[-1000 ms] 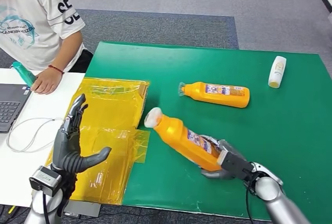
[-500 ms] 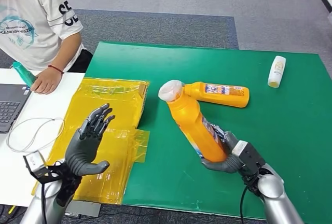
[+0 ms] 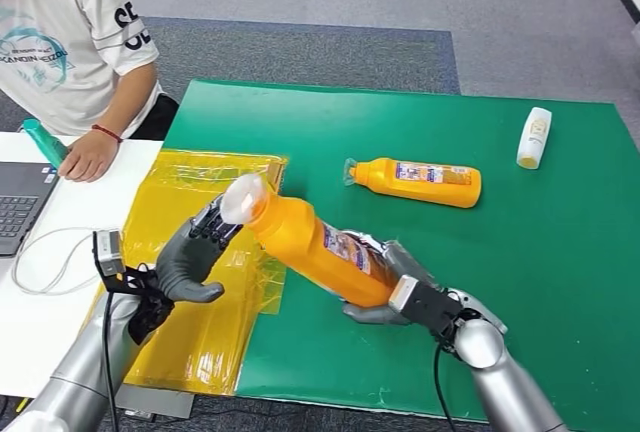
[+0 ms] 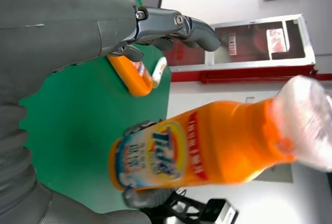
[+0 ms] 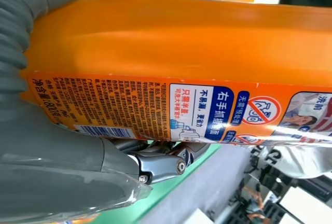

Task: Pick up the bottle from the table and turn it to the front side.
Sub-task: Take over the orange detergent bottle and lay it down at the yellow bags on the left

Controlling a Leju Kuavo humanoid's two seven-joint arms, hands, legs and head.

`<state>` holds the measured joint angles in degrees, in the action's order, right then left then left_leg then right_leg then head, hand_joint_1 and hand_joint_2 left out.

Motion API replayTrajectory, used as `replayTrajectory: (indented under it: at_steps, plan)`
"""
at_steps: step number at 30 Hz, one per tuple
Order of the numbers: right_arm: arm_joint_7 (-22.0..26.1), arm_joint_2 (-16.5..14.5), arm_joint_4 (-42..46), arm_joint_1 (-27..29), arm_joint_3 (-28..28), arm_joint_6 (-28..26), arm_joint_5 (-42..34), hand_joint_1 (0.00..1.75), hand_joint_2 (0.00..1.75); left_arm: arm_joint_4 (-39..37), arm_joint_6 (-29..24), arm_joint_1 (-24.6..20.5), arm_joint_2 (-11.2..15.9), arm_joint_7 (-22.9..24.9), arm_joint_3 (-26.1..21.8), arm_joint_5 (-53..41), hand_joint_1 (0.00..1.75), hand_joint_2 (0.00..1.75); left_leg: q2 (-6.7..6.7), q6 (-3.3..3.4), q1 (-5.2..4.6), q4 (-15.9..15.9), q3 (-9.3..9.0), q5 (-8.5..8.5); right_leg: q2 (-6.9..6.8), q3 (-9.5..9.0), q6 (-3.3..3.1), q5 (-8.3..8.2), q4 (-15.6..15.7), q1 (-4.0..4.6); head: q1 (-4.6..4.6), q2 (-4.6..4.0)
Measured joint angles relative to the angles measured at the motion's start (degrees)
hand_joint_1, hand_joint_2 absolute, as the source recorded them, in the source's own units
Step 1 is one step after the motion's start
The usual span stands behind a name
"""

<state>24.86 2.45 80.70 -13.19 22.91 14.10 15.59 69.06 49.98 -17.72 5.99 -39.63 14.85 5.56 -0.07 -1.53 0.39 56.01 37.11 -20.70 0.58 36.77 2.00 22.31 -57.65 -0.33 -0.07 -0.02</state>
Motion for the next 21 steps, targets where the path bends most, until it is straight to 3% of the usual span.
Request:
replayTrajectory:
  at_steps: [9, 21]
  plan:
    - [-0.1, -1.2, 1.8, -0.3, 5.6, -2.6, 4.4, 1.75, 1.75, -1.1, -0.1, -3.3, 0.5, 2.6, 2.7, 1.9, 0.00, 1.75, 0.00, 0.00, 0.00, 0.0, 0.02, 0.00, 0.00, 0.03, 0.00, 0.00, 0.0, 0.00, 0.00, 0.02]
    - [-0.8, -3.8, 0.5, -3.9, 8.3, -3.4, 3.6, 1.75, 1.75, -2.3, 8.3, -7.6, -0.4, 3.1, 10.6, 7.3, 0.00, 1.75, 0.00, 0.01, 0.00, 0.0, 0.03, 0.01, 0.00, 0.03, 0.01, -0.01, 0.0, 0.00, 0.01, 0.01]
